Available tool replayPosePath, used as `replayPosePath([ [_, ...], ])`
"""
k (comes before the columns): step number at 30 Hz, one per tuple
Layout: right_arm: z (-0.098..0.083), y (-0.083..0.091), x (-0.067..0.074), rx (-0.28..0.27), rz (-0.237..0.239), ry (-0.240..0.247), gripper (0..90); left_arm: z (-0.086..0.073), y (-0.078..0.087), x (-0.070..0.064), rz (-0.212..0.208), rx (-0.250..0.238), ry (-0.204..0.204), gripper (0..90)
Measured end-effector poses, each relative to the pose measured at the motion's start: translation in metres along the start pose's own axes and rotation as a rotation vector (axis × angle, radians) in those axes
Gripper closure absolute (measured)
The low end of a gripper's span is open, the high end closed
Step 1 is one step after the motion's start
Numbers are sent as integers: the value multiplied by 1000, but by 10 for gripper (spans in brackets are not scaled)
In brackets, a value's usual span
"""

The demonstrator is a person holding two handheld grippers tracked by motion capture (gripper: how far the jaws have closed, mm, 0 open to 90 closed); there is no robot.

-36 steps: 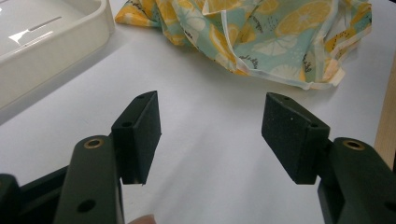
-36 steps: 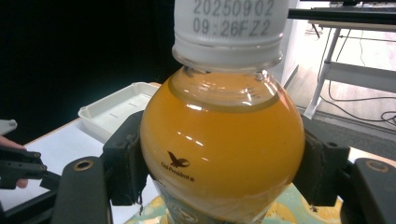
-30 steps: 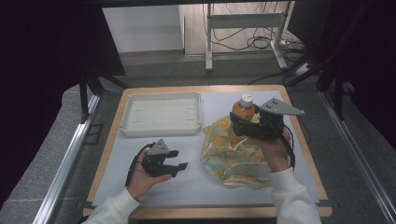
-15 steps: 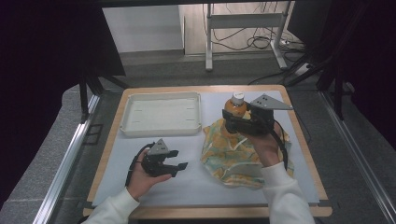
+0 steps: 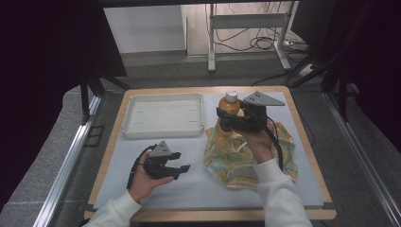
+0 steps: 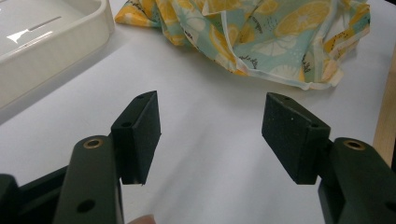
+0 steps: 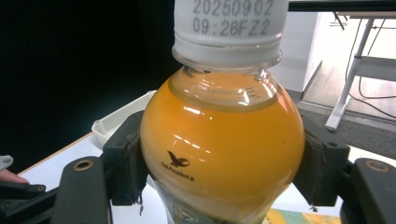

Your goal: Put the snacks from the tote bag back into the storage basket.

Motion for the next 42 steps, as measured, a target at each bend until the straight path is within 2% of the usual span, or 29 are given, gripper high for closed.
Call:
replayPosePath([
  [20,-3,-37,4,19,21,-39,297,-1,0,-1,-10,10,-4,373],
  [42,0,-77,16,48,34,-36,297,0,1,-2,-17,4,-5,373],
])
Point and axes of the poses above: each handheld gripper's, and its own axes: y roughly backward along the jaws, z roughly out of its top, x roughly to its left, the point moved 8 cm from there along -y, roughly forward along the jaws, and after that the axes turned 2 degrees about z, right-handed, at the moved point
